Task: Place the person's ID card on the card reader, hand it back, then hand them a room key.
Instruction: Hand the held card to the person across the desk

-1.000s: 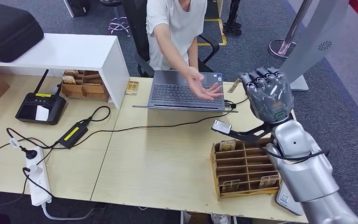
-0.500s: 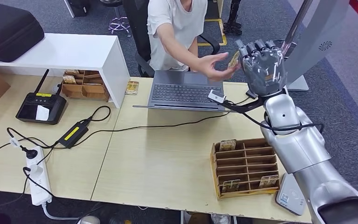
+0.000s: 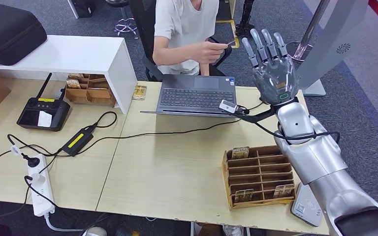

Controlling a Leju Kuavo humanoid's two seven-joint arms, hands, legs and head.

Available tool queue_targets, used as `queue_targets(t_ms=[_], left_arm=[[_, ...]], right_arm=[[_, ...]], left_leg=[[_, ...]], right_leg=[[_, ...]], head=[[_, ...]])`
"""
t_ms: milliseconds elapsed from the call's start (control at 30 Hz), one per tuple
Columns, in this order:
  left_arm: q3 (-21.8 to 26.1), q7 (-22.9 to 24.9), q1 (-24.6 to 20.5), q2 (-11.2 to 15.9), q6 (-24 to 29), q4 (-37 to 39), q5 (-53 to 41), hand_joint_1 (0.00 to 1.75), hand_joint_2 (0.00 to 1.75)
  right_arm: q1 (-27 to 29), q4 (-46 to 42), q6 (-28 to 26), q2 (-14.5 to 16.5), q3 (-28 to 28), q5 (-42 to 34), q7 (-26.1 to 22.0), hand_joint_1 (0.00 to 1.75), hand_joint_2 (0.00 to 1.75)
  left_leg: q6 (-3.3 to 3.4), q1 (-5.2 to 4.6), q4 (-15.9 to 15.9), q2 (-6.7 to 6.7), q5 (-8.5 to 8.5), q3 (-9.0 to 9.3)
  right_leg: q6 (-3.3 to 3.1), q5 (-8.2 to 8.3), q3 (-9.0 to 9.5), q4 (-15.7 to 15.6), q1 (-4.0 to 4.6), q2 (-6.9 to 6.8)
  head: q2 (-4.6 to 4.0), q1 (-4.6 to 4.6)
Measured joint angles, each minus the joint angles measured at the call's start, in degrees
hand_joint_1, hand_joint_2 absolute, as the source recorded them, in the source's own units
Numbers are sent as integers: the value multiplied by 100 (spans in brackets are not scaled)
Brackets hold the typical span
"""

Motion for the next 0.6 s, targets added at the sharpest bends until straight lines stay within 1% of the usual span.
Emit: queue_targets(t_ms=[167,300,400,500,600], left_arm=[[0,2,1,0,1,0,21,0,175],[0,-34,21,0,21,0,84,0,175],[0,-72,61,2,27,0,128,0,175],[0,-113,122,16,20,0,152,0,175],[0,-154,183,47,-13,0,176,0,175]], right_arm=[[49,-5,0,-1,-8,0,-16,0,175],[349,-268,-1,-101,-110,-2,-21,0,175],[678,-551,-2,-310,-226,-2,79,0,175],[913,-667,-2,-633,-357,-9,242,0,175],[1067,-674,-2,-958,-529,-48,278,0,175]], left_leg=[[0,0,0,0,0,1],[0,0,0,-1,-1,0],[1,0,0,-6,-1,-2],[2,-1,0,-8,-2,-5],[3,-3,1,-7,-2,-7]], right_leg=[[0,0,-1,-1,0,0],[0,0,-3,-4,0,-1],[1,-1,-3,-7,0,-6],[2,0,-2,-11,-1,-7],[4,2,-1,-13,-2,-7]], head=[[0,-1],[0,-1],[0,0],[0,1],[0,1]])
